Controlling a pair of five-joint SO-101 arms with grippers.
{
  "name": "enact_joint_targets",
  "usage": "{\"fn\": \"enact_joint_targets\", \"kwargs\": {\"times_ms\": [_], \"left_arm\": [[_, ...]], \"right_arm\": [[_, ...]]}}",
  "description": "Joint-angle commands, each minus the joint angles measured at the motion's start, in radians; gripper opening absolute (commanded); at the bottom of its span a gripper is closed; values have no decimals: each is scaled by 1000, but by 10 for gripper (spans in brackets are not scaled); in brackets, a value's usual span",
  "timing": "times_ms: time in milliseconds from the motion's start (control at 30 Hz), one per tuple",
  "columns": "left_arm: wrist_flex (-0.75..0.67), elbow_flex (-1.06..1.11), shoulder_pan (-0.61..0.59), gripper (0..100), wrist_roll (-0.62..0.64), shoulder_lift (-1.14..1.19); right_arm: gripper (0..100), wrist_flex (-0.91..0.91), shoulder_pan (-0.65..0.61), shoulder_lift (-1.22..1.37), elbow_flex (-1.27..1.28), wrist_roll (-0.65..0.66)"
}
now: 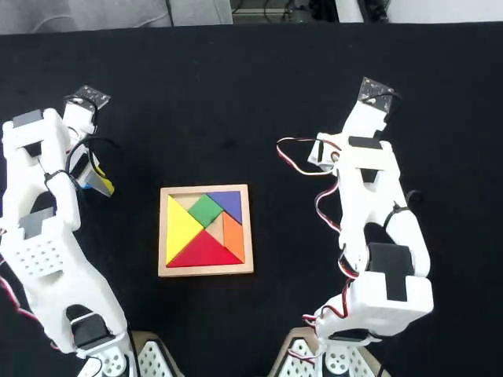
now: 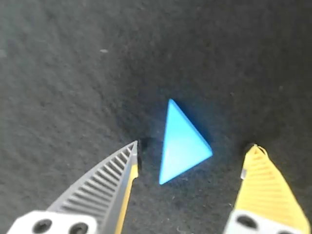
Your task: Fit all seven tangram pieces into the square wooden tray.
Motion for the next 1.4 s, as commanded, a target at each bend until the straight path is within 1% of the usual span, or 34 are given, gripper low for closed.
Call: {"fn": "enact_joint_targets", "kwargs": {"times_ms": [0,200,300,400,600,900,1367], "left_arm": [[-8,-84,-7,335,5,-2],[-12,-76,-7,328,0,0],[-6,-73,13,301,-49,2],[-8,-62,35,292,-61,2],[-5,-61,44,293,-57,2],[-12,28,51,293,-61,2],[-8,25,51,292,-57,0]], "right_arm": [[11,-18,11,-64,-47,-11],[11,-18,11,-64,-47,-11],[11,-18,11,-64,-47,-11],[11,-18,11,-64,-47,-11],[11,-18,12,-65,-47,-11],[11,-18,12,-67,-47,-11],[11,-18,12,-67,-47,-11]]}}
